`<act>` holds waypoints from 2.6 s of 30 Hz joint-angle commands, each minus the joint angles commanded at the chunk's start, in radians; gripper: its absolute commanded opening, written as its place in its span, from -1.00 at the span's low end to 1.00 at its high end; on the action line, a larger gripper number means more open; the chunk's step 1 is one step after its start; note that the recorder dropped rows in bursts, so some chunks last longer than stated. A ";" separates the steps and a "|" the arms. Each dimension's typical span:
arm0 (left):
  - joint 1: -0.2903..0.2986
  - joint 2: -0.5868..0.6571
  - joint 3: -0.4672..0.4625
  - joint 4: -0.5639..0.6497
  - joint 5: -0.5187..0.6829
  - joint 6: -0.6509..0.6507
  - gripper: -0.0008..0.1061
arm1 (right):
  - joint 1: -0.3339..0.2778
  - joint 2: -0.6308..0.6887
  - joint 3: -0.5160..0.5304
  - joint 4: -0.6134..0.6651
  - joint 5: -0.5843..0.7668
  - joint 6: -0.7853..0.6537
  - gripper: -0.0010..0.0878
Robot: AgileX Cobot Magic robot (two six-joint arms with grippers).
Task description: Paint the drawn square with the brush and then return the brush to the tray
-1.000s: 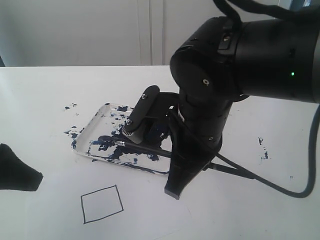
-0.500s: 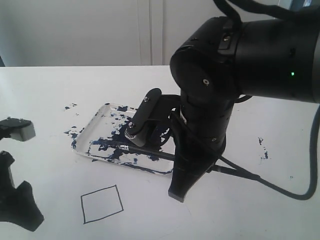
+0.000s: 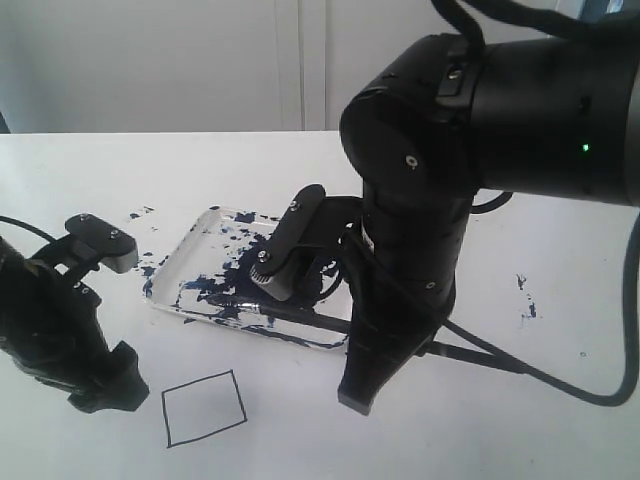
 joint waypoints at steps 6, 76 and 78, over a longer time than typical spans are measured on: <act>-0.003 0.073 0.093 0.007 -0.130 0.020 0.56 | 0.000 0.000 0.020 0.047 0.014 -0.050 -0.98; -0.003 0.271 0.104 0.077 -0.197 -0.006 0.56 | 0.000 0.148 0.020 0.044 0.003 -0.161 -0.98; -0.003 0.271 0.104 0.077 -0.197 -0.006 0.56 | 0.000 0.148 0.020 0.021 0.020 -0.144 -0.98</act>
